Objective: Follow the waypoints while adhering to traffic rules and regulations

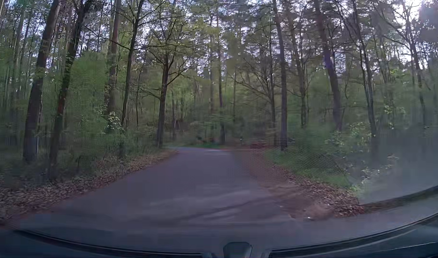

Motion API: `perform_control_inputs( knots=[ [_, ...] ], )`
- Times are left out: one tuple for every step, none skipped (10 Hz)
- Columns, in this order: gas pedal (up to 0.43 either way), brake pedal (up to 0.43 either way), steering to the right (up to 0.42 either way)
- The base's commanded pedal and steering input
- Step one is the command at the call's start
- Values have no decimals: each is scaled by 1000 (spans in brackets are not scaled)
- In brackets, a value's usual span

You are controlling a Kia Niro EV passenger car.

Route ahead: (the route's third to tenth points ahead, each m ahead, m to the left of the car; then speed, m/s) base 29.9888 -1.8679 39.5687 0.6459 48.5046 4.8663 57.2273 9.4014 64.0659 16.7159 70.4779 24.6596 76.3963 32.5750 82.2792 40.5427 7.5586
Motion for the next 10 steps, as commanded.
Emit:
perform_control_inputs(
  knots=[
    [79,0,-4],
    [79,0,-2],
    [79,0,-2],
    [79,0,-3],
    [79,0,-2],
    [79,0,-2],
    [79,0,-1],
    [79,0,0],
    [87,0,0],
    [87,0,0]
  ],
)
